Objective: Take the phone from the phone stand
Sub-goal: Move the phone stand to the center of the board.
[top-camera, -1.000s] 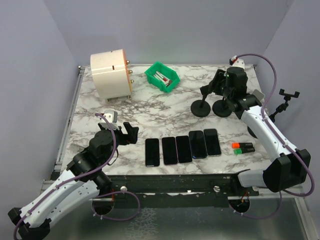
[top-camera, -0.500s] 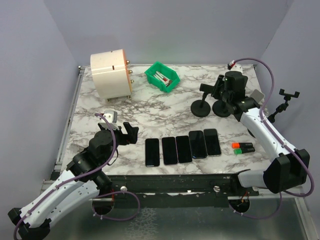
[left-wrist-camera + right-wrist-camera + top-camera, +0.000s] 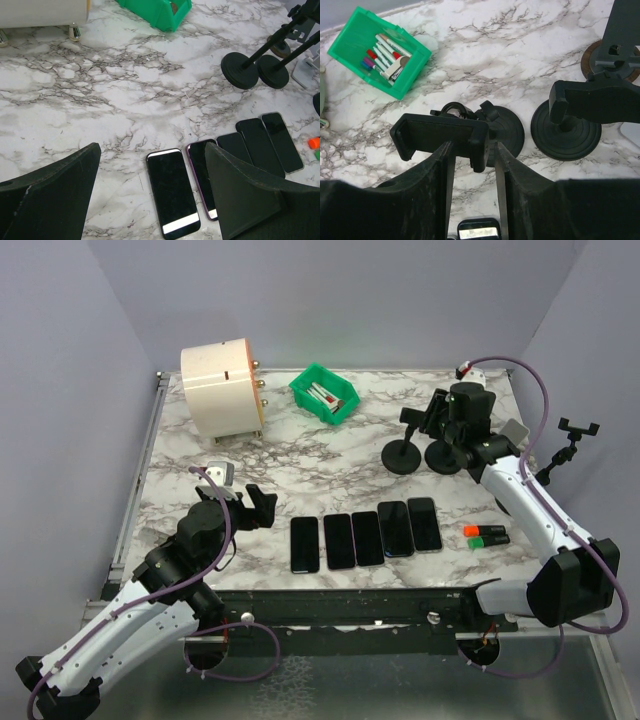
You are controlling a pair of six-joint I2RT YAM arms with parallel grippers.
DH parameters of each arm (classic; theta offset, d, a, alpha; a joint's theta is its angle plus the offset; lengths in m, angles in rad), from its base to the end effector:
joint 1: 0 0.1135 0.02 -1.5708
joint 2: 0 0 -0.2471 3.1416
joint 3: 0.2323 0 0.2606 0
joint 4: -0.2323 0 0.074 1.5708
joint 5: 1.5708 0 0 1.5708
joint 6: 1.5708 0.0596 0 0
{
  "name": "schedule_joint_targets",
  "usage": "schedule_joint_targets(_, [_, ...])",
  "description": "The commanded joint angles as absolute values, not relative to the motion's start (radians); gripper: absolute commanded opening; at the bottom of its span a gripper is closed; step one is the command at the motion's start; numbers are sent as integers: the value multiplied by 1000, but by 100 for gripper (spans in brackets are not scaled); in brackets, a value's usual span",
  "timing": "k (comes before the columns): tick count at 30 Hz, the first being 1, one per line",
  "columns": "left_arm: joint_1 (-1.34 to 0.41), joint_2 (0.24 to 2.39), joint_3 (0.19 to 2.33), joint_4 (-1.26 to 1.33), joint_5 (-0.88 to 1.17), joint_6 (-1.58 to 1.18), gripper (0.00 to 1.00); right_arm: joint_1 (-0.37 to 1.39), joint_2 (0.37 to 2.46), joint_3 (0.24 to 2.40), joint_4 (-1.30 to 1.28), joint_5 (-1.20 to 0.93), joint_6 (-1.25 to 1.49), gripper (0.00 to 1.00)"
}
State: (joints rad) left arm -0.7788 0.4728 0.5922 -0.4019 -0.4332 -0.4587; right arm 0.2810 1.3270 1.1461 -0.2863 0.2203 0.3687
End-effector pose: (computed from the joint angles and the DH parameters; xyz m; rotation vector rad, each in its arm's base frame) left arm 0.1369 -0.1000 0.2801 -0.0069 1.8521 -0.4684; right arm 0.3289 0.0814 0.3072 0.2266 2.0181 0.1857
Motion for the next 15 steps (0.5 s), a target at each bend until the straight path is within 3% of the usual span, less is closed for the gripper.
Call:
schedule_joint_targets(1, [-773,465,582,-416,-416,-451,86,276,1295,1163,-300,241,363,46])
schedule_joint_targets(6, [-773,464,581,-416,-419,-451,86,277,1279,1169,-306,255,355,55])
schedule_joint_targets(15, [-773,467,581,-418,-419,-455,86,279,1173,1141,-264,252,313,56])
